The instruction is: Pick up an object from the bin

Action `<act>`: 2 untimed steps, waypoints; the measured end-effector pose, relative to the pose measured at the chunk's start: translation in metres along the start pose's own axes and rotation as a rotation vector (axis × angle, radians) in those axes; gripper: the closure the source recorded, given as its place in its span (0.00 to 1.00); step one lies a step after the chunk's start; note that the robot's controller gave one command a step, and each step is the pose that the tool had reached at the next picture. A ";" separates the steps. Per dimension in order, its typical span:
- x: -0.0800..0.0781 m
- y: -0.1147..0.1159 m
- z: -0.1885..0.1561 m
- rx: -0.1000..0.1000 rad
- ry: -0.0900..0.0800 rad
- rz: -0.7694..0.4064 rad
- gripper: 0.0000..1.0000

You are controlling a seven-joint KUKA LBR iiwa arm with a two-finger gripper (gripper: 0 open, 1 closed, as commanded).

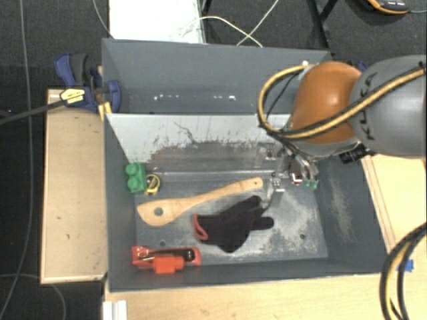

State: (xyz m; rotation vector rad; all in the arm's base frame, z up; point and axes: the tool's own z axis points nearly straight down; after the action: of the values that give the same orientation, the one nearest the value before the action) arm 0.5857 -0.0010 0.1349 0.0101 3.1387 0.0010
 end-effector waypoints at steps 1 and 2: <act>0.004 0.025 0.065 -0.002 0.003 -0.012 0.00; 0.005 0.029 0.063 0.000 -0.004 0.012 0.00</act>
Offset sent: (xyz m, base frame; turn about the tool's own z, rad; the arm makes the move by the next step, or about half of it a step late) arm -0.0054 0.0298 -0.0649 0.0176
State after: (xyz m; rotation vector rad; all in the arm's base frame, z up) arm 0.5815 0.0280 0.0714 0.0292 3.1347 0.0015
